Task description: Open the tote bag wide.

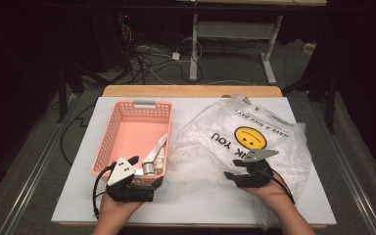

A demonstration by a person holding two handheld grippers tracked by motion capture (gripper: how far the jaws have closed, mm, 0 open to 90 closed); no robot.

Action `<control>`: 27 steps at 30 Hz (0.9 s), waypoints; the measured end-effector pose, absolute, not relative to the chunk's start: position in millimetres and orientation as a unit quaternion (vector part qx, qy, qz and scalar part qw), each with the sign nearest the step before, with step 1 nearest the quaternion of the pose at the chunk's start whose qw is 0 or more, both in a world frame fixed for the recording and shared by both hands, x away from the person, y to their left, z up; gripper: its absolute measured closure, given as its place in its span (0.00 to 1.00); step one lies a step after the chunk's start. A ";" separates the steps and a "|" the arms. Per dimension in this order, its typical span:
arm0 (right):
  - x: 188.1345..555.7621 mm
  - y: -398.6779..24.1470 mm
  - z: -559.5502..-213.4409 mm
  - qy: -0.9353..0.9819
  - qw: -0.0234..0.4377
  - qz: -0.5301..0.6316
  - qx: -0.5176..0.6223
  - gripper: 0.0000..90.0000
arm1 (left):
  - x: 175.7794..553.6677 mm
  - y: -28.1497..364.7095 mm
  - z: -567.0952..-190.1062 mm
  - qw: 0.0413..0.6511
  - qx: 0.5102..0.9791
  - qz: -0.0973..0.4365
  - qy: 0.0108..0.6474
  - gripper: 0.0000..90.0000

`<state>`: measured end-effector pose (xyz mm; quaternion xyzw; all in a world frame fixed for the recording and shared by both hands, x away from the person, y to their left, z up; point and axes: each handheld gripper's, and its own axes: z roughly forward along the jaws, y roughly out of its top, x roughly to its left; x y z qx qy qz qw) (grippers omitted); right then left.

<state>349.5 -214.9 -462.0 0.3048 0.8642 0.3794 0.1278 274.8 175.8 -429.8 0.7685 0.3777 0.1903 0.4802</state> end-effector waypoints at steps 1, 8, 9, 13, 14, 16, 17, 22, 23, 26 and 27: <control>349.2 -214.3 -463.7 0.866 0.127 0.375 0.305 0.48 | 274.8 175.9 -429.9 0.480 0.769 0.190 0.378 0.00; 348.4 -212.2 -474.2 0.875 0.135 0.353 0.301 0.59 | 274.4 176.7 -429.7 0.481 0.768 0.189 0.379 0.00; 348.3 -211.9 -474.5 0.876 0.136 0.351 0.300 0.61 | 274.4 176.6 -429.7 0.481 0.768 0.189 0.379 0.00; 348.2 -211.2 -474.7 0.876 0.143 0.352 0.298 0.71 | 274.6 176.0 -430.1 0.480 0.768 0.189 0.379 0.00; 348.0 -211.4 -474.6 0.875 0.143 0.352 0.300 0.74 | 274.7 175.9 -430.1 0.480 0.769 0.189 0.378 0.00; 348.5 -212.0 -475.2 0.875 0.144 0.351 0.300 0.81 | 274.7 175.8 -430.3 0.479 0.770 0.188 0.377 0.00; 348.7 -212.3 -475.3 0.874 0.144 0.353 0.301 0.84 | 274.7 175.8 -430.3 0.479 0.770 0.189 0.377 0.00; 349.1 -213.4 -475.9 0.873 0.144 0.356 0.302 0.91 | 274.7 175.9 -430.5 0.478 0.770 0.189 0.377 0.00; 349.1 -213.9 -476.2 0.872 0.144 0.357 0.303 0.95 | 274.7 175.8 -430.5 0.478 0.770 0.189 0.377 0.00; 348.7 -214.5 -476.8 0.870 0.143 0.362 0.304 0.98 | 274.9 175.3 -430.8 0.478 0.771 0.188 0.377 0.00; 348.4 -214.6 -476.6 0.870 0.144 0.362 0.302 0.99 | 274.9 175.0 -430.9 0.477 0.772 0.188 0.376 0.00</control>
